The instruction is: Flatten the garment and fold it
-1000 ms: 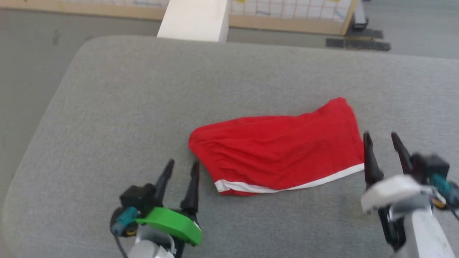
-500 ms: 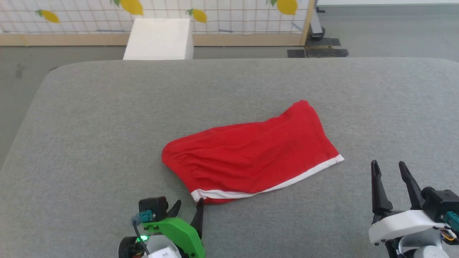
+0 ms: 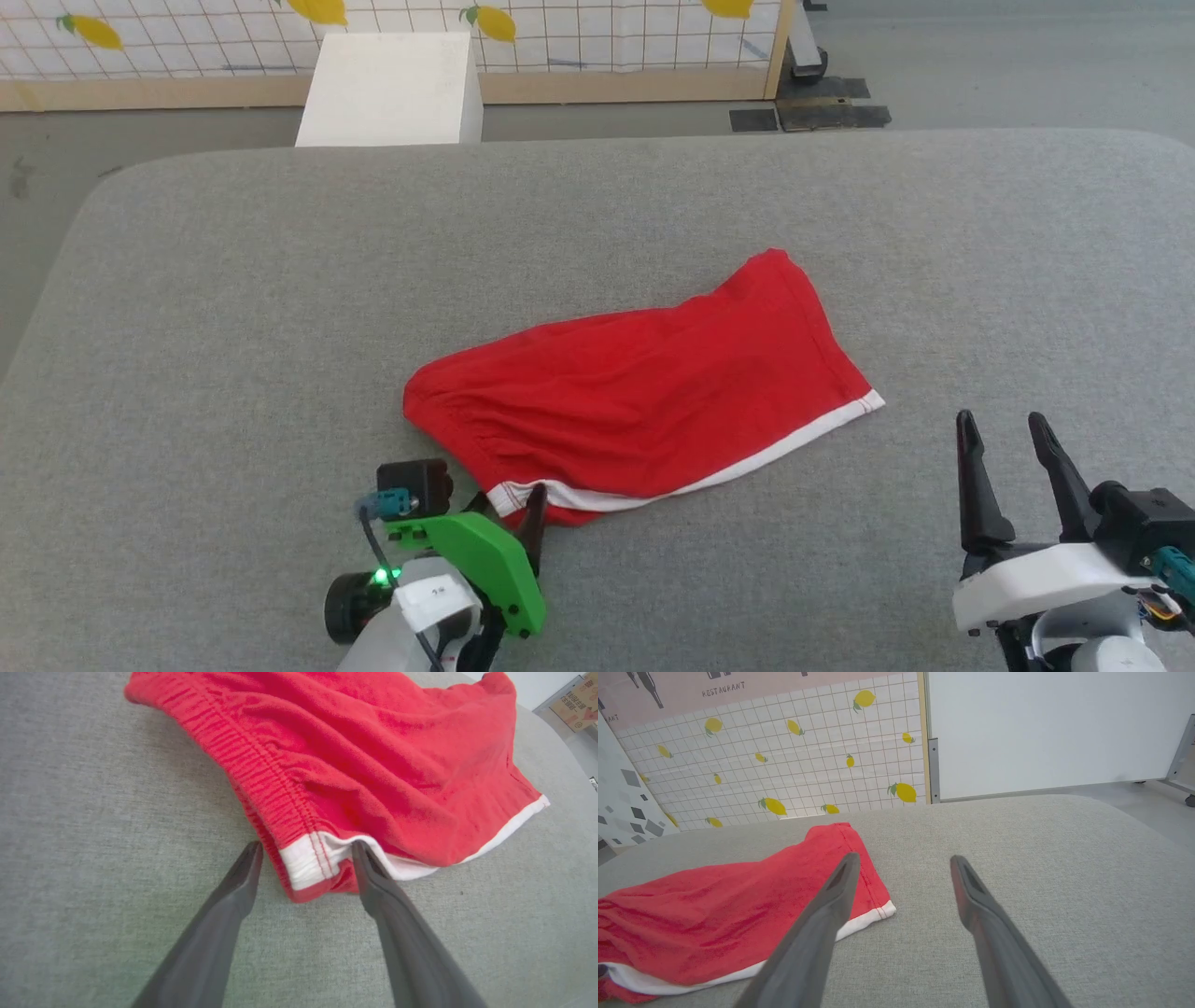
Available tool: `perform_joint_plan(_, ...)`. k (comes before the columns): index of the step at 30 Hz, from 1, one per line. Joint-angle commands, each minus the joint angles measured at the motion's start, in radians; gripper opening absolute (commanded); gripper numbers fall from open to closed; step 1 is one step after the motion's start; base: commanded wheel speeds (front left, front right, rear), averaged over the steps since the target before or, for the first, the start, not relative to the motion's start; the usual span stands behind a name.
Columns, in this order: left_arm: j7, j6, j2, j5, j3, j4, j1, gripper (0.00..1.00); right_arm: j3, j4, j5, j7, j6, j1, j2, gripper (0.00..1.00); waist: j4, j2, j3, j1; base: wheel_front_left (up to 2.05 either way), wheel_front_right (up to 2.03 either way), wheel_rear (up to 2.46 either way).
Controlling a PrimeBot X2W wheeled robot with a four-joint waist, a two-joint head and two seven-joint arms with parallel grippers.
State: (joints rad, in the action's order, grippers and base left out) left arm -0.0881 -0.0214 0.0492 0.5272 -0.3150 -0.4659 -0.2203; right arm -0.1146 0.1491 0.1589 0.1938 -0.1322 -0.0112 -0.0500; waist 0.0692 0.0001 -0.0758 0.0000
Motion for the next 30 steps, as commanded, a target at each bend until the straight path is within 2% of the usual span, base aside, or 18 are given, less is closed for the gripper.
perform_joint_plan(1, -0.005, 0.007, 0.001, 0.004, -0.006, -0.003, -0.019, 1.00, 0.004, -0.006, 0.007, 0.000, 0.002, 0.005, 0.000, 1.00, 0.000, -0.0001, -0.005, 0.0000, 0.00, 0.00, 0.00)
perform_joint_plan(3, -0.007, 0.009, 0.001, 0.005, -0.011, -0.005, -0.026, 1.00, 0.005, -0.005, 0.009, 0.000, 0.002, 0.002, 0.000, 1.00, 0.001, -0.0001, -0.008, 0.0000, 0.00, 0.00, 0.00)
perform_joint_plan(4, -0.008, 0.008, 0.001, 0.004, -0.012, -0.006, -0.029, 0.73, 0.006, -0.004, 0.009, 0.001, 0.002, 0.001, 0.000, 1.00, 0.001, -0.0001, -0.008, 0.0000, 0.00, 0.00, 0.00)
perform_joint_plan(5, -0.010, 0.008, 0.003, 0.001, -0.016, -0.007, -0.031, 0.01, 0.007, -0.003, 0.009, 0.001, 0.002, 0.000, 0.000, 1.00, 0.002, -0.0001, -0.009, 0.0000, 0.00, 0.00, 0.00)
perform_joint_plan(15, -0.008, 0.003, 0.008, -0.007, -0.038, 0.016, -0.013, 0.00, -0.005, 0.011, -0.042, -0.047, 0.002, -0.028, 0.000, 1.00, -0.018, -0.0001, -0.002, 0.0000, 0.00, 0.00, 0.00)
perform_joint_plan(21, -0.013, 0.002, 0.011, -0.017, -0.057, 0.035, -0.019, 0.00, -0.031, 0.113, -0.132, -0.200, 0.002, -0.175, 0.000, 1.00, -0.044, -0.0001, -0.024, 0.0000, 0.00, 0.00, 0.00)
perform_joint_plan(30, -0.018, 0.011, 0.009, -0.023, -0.087, 0.052, -0.061, 0.00, -0.071, 0.391, -0.210, -0.479, 0.002, -0.399, 0.000, 1.00, -0.098, -0.0001, -0.091, 0.0000, 0.00, 0.00, 0.00)
